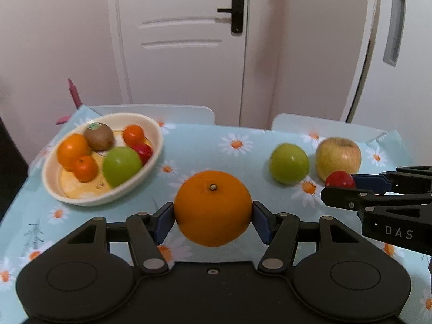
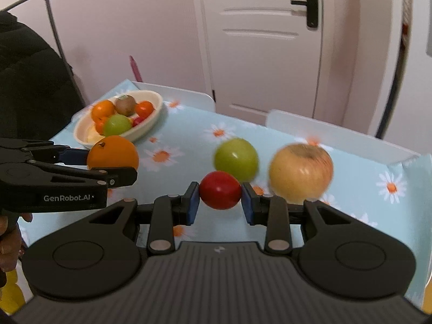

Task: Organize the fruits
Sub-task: 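Carry the orange and red tomato over the cream bowl, then release the orange into the bowl while the right gripper releases the tomato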

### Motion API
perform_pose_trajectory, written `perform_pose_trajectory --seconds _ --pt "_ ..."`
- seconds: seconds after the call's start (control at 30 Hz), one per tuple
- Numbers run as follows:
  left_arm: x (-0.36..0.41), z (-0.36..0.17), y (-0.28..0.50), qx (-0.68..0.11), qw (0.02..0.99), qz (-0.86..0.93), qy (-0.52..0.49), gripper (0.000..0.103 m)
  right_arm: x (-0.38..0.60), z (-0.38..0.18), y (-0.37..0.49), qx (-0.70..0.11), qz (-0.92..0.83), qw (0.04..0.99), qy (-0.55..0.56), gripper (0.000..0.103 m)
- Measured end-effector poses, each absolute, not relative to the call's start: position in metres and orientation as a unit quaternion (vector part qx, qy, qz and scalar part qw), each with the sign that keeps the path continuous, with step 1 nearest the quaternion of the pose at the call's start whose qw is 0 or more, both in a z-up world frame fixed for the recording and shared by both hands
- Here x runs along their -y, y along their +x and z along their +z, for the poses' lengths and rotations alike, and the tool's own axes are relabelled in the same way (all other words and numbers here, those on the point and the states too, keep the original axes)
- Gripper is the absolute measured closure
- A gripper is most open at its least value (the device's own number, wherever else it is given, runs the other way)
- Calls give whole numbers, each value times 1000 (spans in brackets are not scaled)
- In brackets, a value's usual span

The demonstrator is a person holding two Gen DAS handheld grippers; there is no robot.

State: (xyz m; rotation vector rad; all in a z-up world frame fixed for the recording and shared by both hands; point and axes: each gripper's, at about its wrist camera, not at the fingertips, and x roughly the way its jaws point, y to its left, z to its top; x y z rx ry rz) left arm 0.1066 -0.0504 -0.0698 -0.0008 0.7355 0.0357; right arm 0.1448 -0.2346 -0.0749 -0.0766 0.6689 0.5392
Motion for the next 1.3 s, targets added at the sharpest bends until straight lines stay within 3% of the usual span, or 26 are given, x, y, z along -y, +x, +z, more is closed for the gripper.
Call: perform_pose_trajectory --seconds 0.63,1.3 --pt "-60 -9 95 -338 941 35 11 38 121 -12 144 -301 270 914 -21 55" --pt "-156 -59 148 -361 931 -16 50 38 18 -35 179 -324 220 920 -9 55"
